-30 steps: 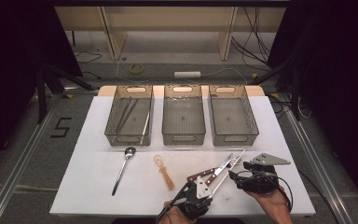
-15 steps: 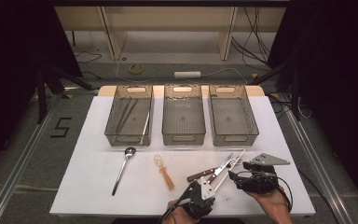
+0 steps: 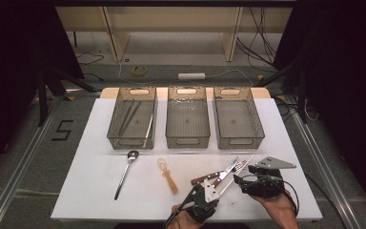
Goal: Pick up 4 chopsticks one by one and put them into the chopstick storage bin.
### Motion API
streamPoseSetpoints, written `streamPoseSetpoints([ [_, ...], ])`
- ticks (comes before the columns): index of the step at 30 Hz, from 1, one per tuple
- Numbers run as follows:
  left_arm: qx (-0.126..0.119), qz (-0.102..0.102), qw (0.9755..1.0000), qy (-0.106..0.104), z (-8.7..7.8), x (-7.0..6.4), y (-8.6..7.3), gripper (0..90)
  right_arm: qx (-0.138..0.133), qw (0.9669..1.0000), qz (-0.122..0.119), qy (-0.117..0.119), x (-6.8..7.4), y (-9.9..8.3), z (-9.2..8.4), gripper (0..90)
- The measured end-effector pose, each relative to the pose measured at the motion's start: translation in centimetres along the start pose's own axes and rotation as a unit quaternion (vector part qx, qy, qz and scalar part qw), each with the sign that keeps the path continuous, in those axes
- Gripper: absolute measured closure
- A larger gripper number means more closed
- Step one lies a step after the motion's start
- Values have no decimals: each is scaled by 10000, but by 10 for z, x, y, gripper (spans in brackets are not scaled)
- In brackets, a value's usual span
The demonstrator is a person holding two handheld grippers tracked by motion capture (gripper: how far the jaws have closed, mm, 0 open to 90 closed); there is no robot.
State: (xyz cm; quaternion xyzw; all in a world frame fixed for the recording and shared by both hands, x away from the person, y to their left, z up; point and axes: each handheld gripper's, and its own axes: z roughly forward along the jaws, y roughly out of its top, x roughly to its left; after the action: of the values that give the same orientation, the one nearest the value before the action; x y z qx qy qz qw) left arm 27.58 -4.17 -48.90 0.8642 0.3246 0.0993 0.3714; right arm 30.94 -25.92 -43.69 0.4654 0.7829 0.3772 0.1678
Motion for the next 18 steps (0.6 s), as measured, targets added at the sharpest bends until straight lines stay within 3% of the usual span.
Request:
streamPoseSetpoints([
  [18,-158,-86,9997,154,-12,15,8,833,-61,9999,-69,59,1,1,-1,334],
])
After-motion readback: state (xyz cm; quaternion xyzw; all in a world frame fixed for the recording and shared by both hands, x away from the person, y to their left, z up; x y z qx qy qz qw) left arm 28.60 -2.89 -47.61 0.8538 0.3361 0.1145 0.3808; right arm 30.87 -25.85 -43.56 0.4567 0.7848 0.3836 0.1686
